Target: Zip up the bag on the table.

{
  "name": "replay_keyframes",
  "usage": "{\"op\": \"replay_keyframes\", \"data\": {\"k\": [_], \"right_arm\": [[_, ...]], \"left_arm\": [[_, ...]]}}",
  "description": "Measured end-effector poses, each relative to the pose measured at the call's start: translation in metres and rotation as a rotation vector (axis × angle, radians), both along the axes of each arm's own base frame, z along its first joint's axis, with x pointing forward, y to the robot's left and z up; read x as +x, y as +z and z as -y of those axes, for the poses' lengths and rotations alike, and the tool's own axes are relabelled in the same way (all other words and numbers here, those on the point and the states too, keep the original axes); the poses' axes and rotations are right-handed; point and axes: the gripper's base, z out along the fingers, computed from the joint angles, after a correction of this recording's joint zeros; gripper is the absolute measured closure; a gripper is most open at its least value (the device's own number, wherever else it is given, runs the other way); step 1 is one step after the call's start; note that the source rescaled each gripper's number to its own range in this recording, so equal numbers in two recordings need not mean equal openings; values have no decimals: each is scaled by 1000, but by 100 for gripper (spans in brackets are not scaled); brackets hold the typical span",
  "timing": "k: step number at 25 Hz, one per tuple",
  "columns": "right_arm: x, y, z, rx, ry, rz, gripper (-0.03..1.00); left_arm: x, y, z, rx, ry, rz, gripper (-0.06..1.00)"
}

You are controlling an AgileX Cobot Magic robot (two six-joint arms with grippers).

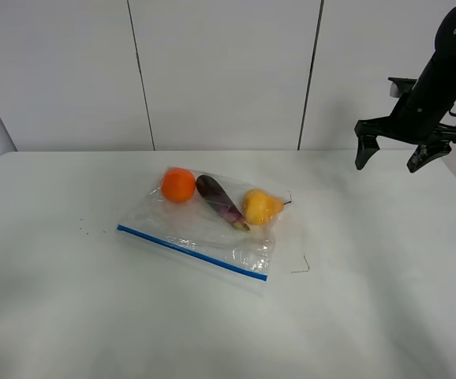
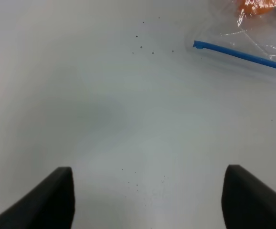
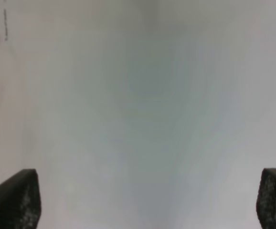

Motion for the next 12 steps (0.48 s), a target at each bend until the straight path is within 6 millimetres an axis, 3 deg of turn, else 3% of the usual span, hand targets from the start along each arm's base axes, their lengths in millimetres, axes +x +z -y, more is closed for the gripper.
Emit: {"op": "replay_keyframes", "data": {"k": [6,12], "right_arm": [[-49,15,2,-17,3,-26,-3],[-126,23,2,-20,4,-63,-3]], "left_arm": [[0,0,0,0,0,0,-5],[0,0,0,0,0,0,-5]]}}
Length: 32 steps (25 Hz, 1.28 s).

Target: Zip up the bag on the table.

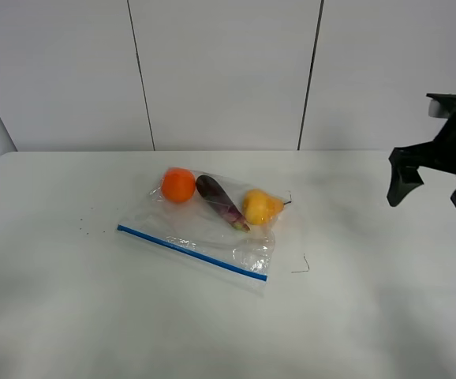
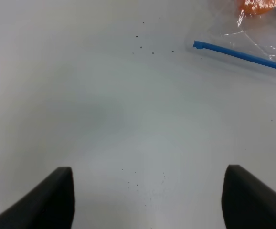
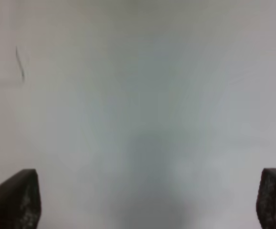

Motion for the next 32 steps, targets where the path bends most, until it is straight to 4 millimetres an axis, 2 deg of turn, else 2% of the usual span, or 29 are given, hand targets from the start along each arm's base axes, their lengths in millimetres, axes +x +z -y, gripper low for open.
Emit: {"op": "replay_keyframes", "data": {"k": [8,18,20,27,30,32], "right_arm": [[-111,3,2,-12,2,73,-3],[-216,1,3,-11,-15,592,-3],[-233,-1,3,-9,-16,674,-3],[-275,5,3,-3,-22,937,-3],[-289,6,3,0,-27,1025,-3],[-290,5,4,-1,-34,1032,-3]], "left_arm": [[0,0,0,0,0,0,-5],[0,0,0,0,0,0,-5],[0,0,0,0,0,0,-5],[0,0,0,0,0,0,-5],[0,0,0,0,0,0,-5],[0,0,0,0,0,0,-5]]}}
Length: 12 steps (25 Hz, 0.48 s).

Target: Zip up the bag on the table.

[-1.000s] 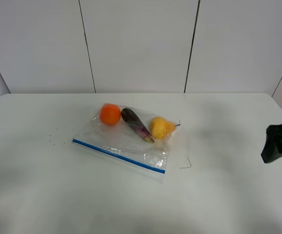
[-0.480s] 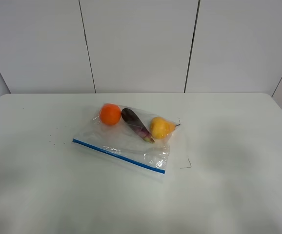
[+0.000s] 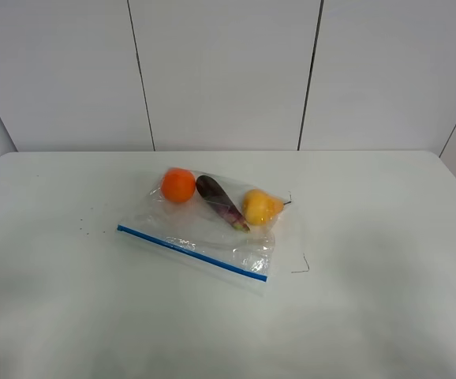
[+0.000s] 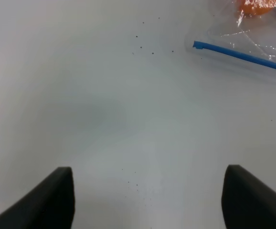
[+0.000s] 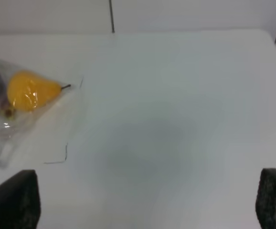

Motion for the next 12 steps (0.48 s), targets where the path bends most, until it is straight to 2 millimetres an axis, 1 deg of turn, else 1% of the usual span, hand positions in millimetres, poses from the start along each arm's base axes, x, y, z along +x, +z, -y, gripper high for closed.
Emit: {"op": "replay_keyframes", "data": {"k": [12], "right_arm": [[0,0,0,1,-2,0,-3]], "left_arm": [[0,0,0,0,0,0,-5]]}}
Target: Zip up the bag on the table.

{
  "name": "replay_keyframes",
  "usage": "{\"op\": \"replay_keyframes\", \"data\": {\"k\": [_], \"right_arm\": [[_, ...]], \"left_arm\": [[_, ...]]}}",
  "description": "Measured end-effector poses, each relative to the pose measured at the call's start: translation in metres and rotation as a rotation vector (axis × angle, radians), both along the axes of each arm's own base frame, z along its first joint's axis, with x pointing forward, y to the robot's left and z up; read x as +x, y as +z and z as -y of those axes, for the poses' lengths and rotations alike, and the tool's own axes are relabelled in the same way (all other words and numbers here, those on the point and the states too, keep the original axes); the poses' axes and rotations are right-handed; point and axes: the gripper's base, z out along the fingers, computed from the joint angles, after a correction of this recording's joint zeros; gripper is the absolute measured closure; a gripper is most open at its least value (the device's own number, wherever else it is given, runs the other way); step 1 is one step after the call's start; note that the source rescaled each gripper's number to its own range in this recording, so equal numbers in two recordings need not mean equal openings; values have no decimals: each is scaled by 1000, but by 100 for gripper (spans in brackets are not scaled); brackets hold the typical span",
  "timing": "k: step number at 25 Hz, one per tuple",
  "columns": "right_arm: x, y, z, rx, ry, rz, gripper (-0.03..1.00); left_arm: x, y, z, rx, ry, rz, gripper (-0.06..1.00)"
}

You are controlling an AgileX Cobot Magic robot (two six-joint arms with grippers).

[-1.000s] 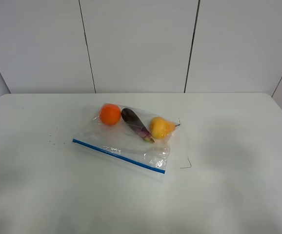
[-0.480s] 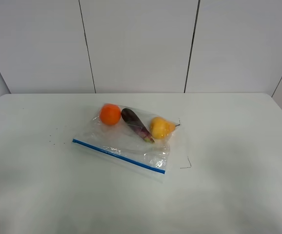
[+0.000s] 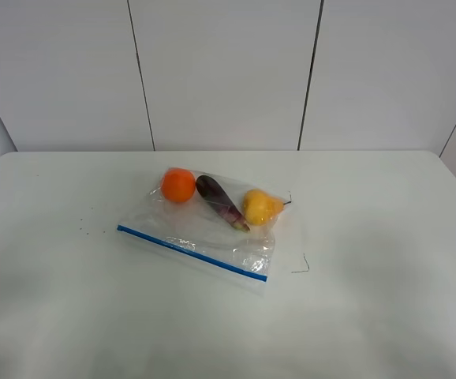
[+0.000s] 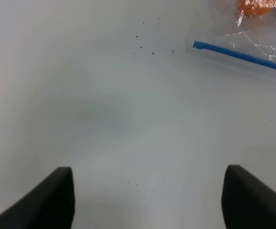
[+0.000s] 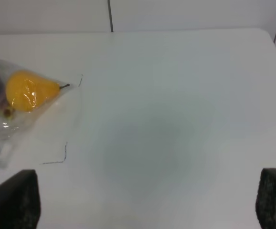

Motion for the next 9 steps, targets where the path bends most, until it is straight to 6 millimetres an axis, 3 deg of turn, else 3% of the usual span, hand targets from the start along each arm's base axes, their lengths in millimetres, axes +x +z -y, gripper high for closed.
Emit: {"op": "replay_keyframes", "data": {"k": [9], "right_arm": [[0,0,0,-2,-1,0,-3]], "left_arm": [[0,0,0,0,0,0,-5]]}}
